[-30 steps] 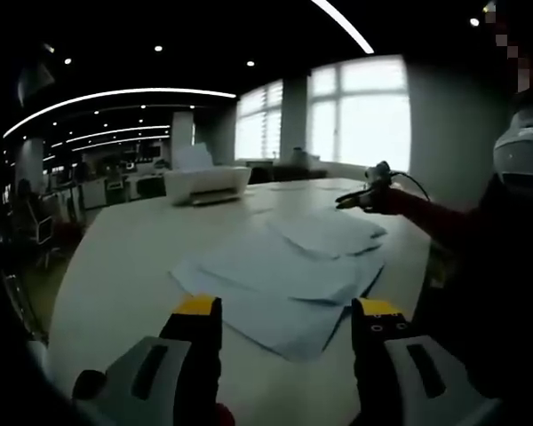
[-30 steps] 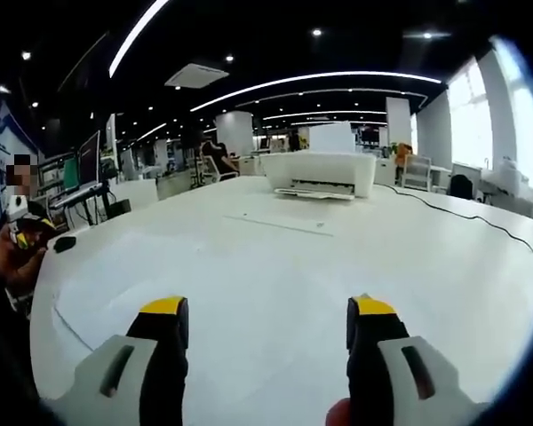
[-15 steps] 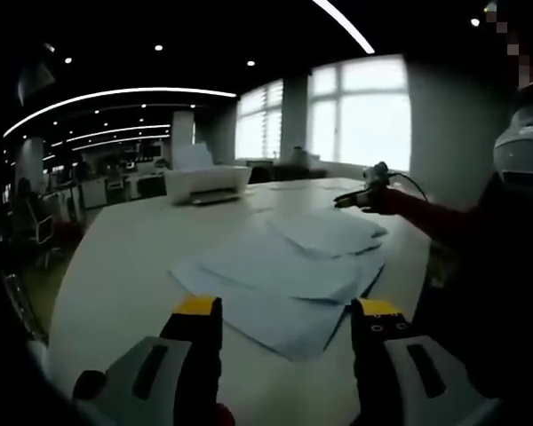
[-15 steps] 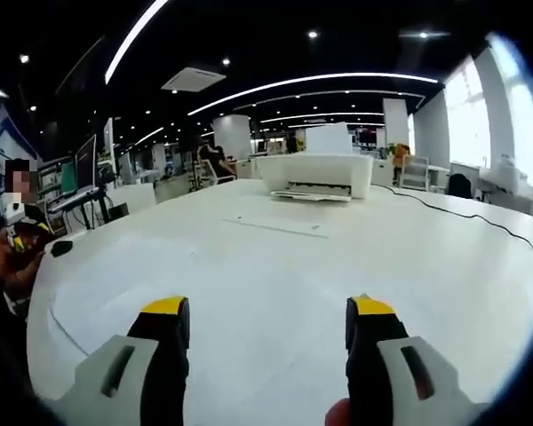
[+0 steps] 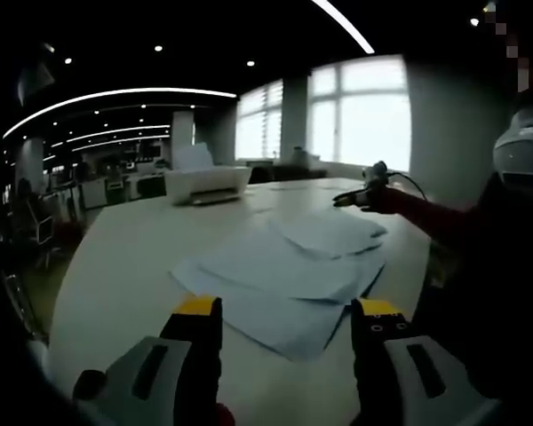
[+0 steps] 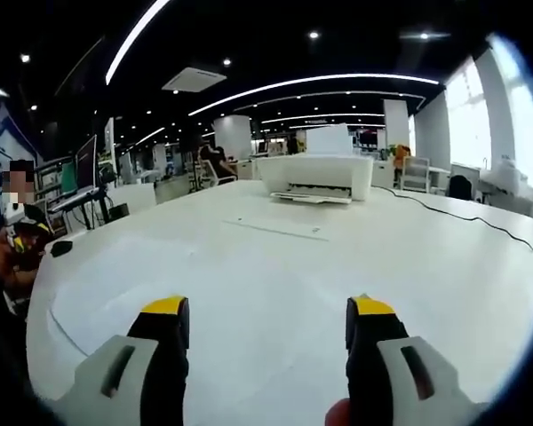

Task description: Organize the stack of printing papers by aligning and flattening the scattered papers on the table

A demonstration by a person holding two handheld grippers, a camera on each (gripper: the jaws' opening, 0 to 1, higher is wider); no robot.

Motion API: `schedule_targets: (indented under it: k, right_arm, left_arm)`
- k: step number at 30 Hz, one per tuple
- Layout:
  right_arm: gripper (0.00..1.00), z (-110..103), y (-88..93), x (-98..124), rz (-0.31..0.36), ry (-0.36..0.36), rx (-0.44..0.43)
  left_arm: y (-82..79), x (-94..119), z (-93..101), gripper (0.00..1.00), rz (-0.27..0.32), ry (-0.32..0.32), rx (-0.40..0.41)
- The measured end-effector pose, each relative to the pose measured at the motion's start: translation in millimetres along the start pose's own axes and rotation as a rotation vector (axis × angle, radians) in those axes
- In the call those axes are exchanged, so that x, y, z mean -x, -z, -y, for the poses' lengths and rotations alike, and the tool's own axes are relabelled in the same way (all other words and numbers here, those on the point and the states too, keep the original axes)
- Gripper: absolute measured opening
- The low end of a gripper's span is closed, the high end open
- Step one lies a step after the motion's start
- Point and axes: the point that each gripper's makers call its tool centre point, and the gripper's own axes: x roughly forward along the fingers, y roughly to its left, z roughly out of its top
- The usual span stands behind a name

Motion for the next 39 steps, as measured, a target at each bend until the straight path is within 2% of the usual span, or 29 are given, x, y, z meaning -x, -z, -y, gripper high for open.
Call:
schedule_targets:
  k: [15, 30, 39]
  right_arm:
    - [0.67, -1, 1.8, -7, -0.001, -0.008, -0.013]
    - [0.67, 8, 4.9, -12, 0.0, -0.01, -0.033]
    - [0.67, 3, 6.0, -16, 0.007, -0.015, -0.048]
  left_arm:
    - [2.2, -1, -2.0, 0.62, 0.0, -0.001, 0.009]
    - [2.7, -1, 1.1, 0.62, -0.001, 0.0, 0.003]
    - [-0.6, -1, 1.0, 0.62, 0.008, -0.002, 0.007]
